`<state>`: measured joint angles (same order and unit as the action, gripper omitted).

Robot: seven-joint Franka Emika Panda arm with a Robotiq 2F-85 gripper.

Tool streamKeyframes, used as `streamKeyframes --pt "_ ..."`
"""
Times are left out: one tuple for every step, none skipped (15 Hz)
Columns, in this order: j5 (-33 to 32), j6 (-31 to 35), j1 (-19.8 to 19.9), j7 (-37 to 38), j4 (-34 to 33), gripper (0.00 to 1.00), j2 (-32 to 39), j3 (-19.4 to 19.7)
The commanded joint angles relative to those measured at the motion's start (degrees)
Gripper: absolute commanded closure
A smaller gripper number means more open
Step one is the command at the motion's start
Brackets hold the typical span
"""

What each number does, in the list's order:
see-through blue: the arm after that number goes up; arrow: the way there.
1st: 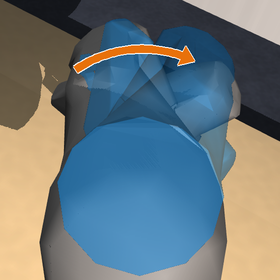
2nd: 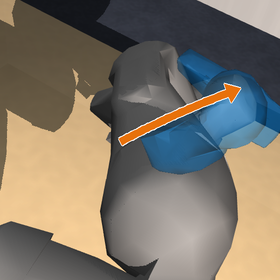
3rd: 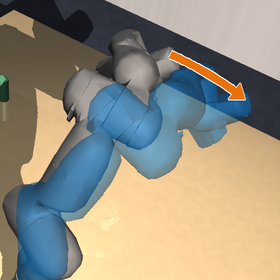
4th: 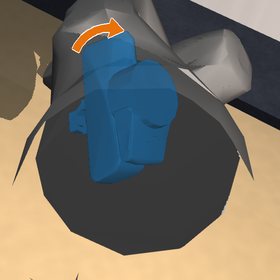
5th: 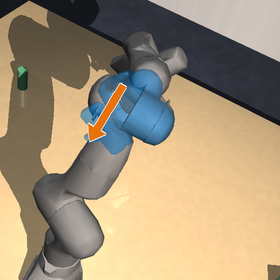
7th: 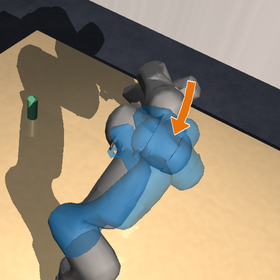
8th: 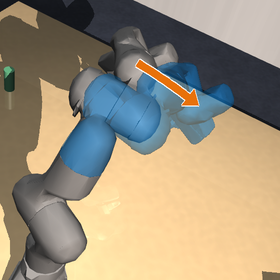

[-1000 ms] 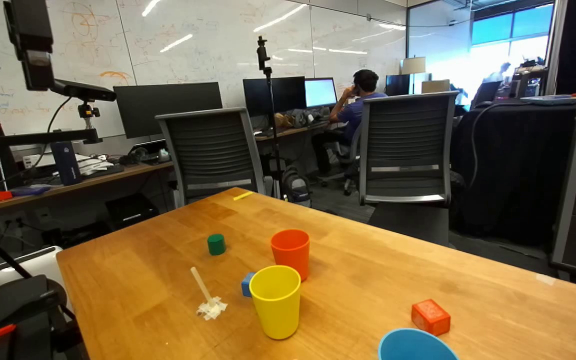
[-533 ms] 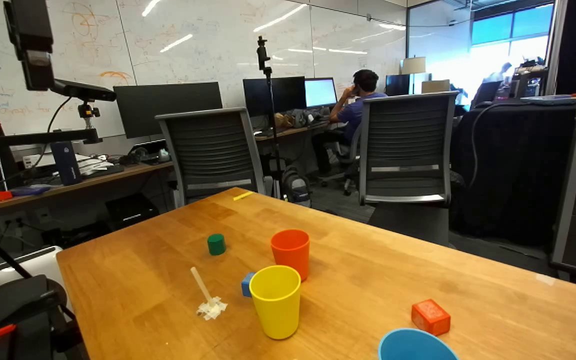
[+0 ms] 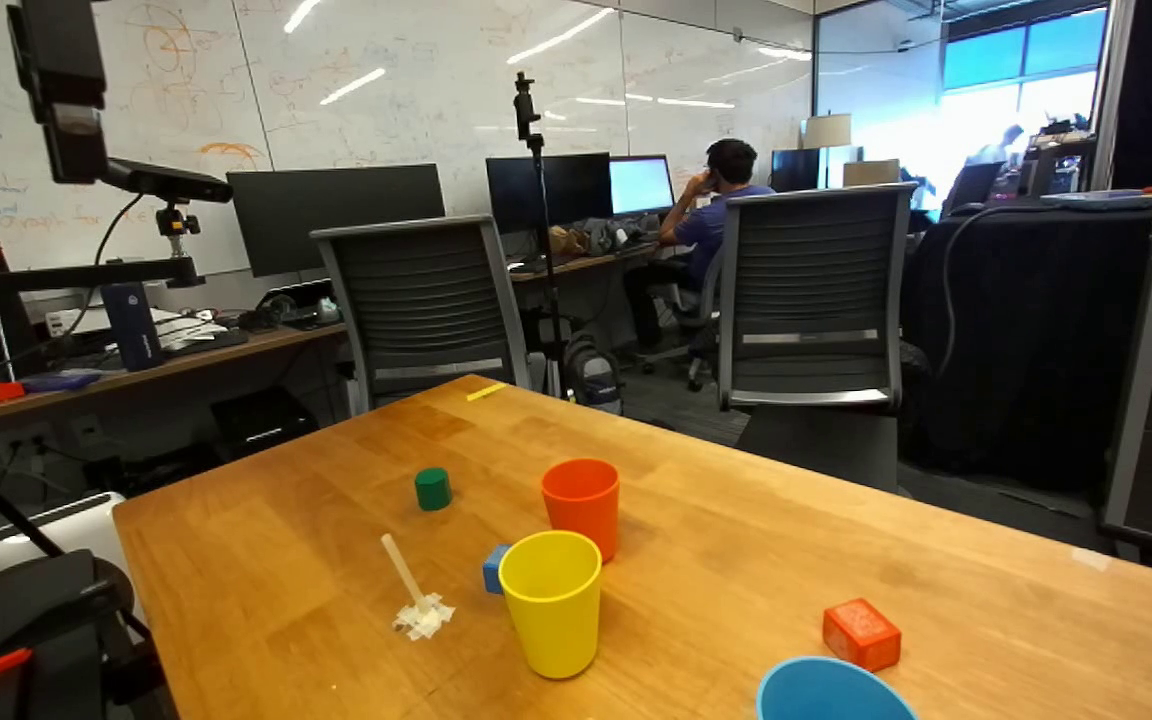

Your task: Put the blue cup in the yellow cup then put both cups in the orange cup

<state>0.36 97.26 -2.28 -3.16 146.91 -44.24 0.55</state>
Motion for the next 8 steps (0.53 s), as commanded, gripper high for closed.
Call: streamKeyframes --pt "-0.40 0.91 0.89 0.38 0.02 0.00 0.73 0.04" --pt "-0.93 1.86 1.55 0.46 0.32 0.00 1.08 0.43" --pt "-1.32 2.83 2.26 0.72 0.49 0.00 1.50 0.82" --pt "-1.75 3.57 3.07 0.24 0.42 0.00 2.40 1.83" --pt "-2.38 4.31 4.06 0.20 0.27 0.00 3.35 2.69" --pt "-2.91 5.17 5.07 0.02 0.01 0.00 4.44 3.71" --pt "-3.45 6.60 6.17 -0.08 -0.17 0.00 5.51 4.72" --pt "-3.94 7.68 7.36 -0.13 -0.61 0.00 6.95 5.94"
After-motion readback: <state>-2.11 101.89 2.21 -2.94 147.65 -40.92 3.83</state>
